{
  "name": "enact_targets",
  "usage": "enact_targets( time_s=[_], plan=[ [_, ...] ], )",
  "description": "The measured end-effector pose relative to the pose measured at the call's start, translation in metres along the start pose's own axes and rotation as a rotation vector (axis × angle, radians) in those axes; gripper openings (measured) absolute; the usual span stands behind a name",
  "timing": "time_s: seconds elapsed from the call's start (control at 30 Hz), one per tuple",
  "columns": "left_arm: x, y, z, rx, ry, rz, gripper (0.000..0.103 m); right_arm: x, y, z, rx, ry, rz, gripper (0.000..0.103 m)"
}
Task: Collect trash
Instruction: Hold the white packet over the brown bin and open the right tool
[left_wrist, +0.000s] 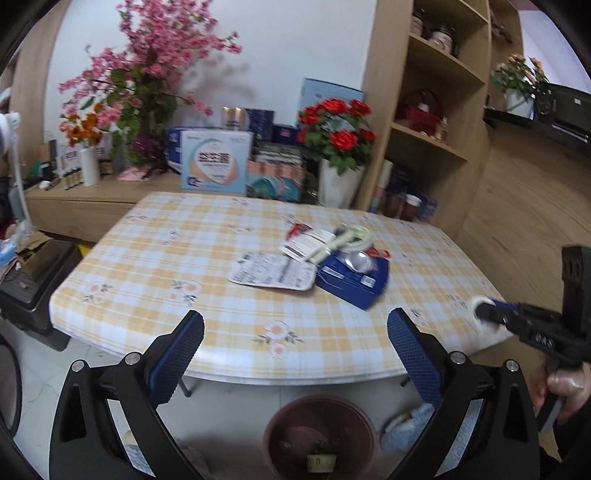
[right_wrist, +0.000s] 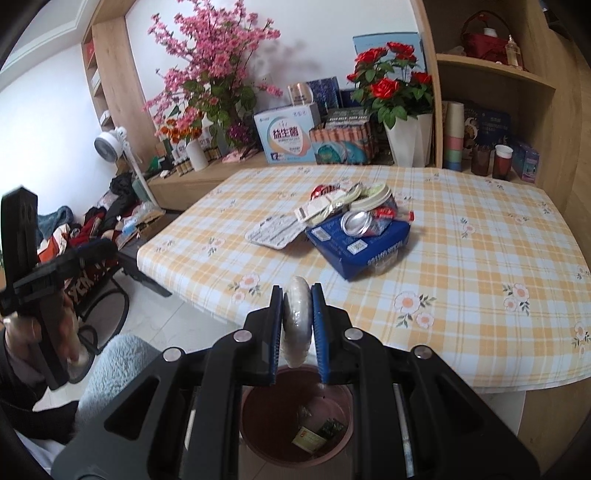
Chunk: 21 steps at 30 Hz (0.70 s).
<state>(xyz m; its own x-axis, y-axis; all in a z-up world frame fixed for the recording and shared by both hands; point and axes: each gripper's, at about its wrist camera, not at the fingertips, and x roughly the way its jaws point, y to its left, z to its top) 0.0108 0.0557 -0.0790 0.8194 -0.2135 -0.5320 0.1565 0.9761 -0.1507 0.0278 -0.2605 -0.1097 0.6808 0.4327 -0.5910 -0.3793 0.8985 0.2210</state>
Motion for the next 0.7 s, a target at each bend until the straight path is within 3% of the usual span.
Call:
enact_targets(
  time_s=[0.37, 0.7],
  plan=[
    [-0.001, 0.021, -0.002, -0.033, -0.034, 0.115, 0.097, 0.017, 0.007, -0.019, -0.006, 0.078, 0.013, 0.019],
    [-0.003, 0.024, -0.006, -0.041, -0.041, 0.139, 0.097, 0.021, 0.019, -0.024, -0.018, 0.108, 0.041, 0.019]
  ],
)
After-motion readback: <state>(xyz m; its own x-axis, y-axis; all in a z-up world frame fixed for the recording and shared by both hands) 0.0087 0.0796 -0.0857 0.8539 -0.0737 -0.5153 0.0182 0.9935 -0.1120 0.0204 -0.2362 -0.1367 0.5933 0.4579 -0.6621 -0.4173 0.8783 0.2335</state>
